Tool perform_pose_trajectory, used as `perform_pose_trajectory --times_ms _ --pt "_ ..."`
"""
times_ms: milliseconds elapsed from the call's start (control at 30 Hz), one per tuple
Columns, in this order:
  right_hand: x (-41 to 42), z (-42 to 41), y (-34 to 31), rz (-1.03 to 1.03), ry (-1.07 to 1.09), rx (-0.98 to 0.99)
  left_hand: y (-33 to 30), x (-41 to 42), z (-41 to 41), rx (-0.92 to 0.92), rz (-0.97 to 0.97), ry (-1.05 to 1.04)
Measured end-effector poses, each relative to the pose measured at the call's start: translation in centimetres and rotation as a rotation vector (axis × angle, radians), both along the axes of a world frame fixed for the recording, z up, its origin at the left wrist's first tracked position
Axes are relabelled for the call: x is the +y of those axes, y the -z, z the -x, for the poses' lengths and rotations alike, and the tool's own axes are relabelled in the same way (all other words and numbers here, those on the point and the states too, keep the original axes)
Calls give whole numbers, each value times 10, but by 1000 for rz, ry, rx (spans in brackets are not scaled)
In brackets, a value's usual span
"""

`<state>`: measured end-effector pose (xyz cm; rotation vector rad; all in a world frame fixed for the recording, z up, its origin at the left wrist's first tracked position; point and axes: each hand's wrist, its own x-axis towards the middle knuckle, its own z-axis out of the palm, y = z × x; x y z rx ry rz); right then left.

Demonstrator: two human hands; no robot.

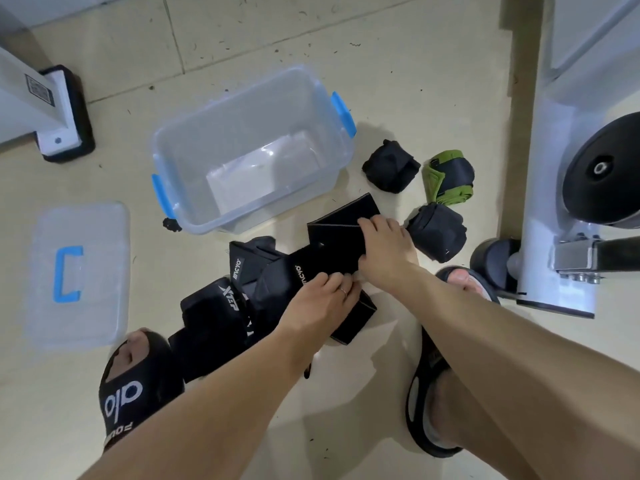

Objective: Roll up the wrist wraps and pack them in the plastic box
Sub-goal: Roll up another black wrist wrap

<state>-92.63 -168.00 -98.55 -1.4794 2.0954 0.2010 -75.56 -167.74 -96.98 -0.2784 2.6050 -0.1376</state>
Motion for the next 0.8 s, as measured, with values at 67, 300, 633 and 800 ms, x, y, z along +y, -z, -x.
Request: perform_pose_trajectory --times_ms 67,300,633,800 --pt "1 -1 -2 28 -19 65 2 0 -2 42 -9 1" --pt "14 -3 -28 -43 271 -321 -34 -21 -7 148 -246 -162" --pt "-7 -5 -169 74 585 -579 -180 -36 -40 759 -986 -1261" --pt "1 -20 -269 239 723 -706 -270 -41 -44 929 -958 -1524"
